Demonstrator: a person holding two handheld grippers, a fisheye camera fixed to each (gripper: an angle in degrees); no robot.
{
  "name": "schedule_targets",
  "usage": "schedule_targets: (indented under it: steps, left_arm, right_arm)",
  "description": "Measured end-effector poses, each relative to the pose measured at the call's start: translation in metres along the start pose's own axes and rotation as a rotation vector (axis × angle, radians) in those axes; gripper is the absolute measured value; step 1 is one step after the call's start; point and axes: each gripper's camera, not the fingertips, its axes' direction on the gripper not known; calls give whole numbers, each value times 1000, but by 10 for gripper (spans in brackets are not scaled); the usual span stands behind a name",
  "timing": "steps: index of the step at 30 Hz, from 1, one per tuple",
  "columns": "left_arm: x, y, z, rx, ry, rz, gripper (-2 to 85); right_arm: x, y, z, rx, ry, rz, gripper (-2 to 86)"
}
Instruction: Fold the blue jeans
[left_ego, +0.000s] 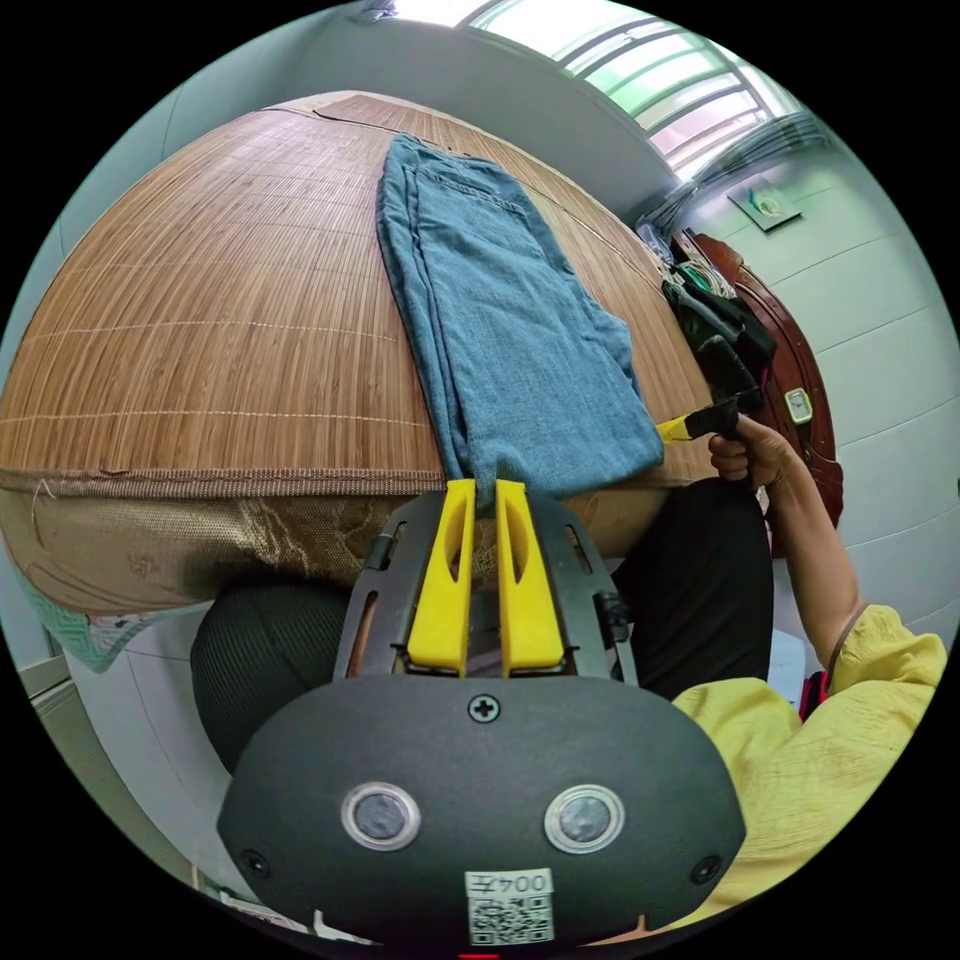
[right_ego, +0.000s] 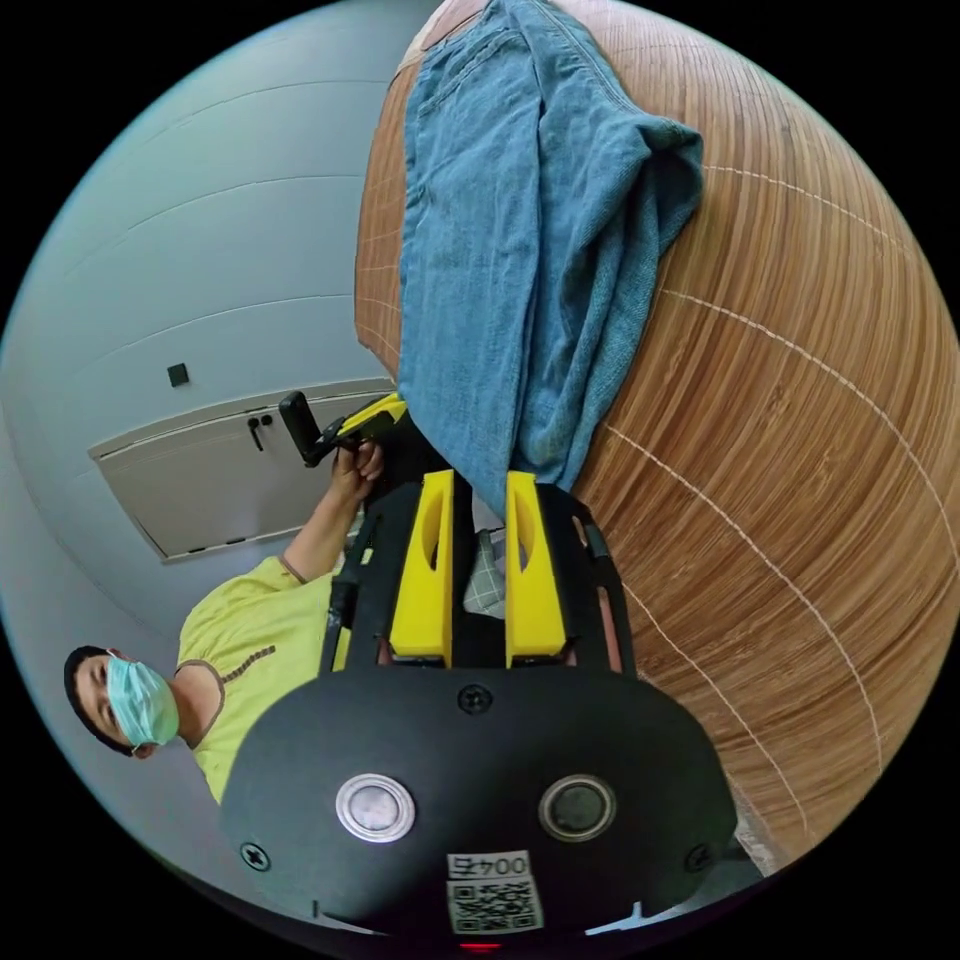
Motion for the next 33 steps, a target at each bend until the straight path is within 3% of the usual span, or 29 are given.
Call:
schedule_targets:
  steps: [4, 8, 11, 15, 19, 22, 31, 33]
  left_arm:
    - [7, 4, -6, -17, -38, -6, 26]
    - [10, 8, -1, -27, -47, -23, 26]
    - [13, 11, -5, -37, -34, -18, 24]
    - [19, 25, -18, -8, -54, -21, 17]
    - [55, 31, -43, 148, -229, 74, 16]
    - [83, 10, -43, 231, -258, 147, 35]
    - [78, -70, 47, 84, -319, 132, 55]
    - [76, -58, 48, 164, -359, 160, 44]
  right_arm:
    - [-41, 14, 18, 16, 235, -66, 16]
    - [-51, 18, 67, -108, 478, -21, 28]
    - [-74, 31, 75, -60, 606, -46, 50]
    - [-108, 47, 82, 128, 674, -157, 72]
    - [-129, 41, 113, 356, 746, -293, 104]
    - [-124, 25, 139, 456, 739, -328, 140]
    - [-87, -11, 203, 536, 891, -310, 227]
    - [-69, -17, 221, 500, 924, -275, 230]
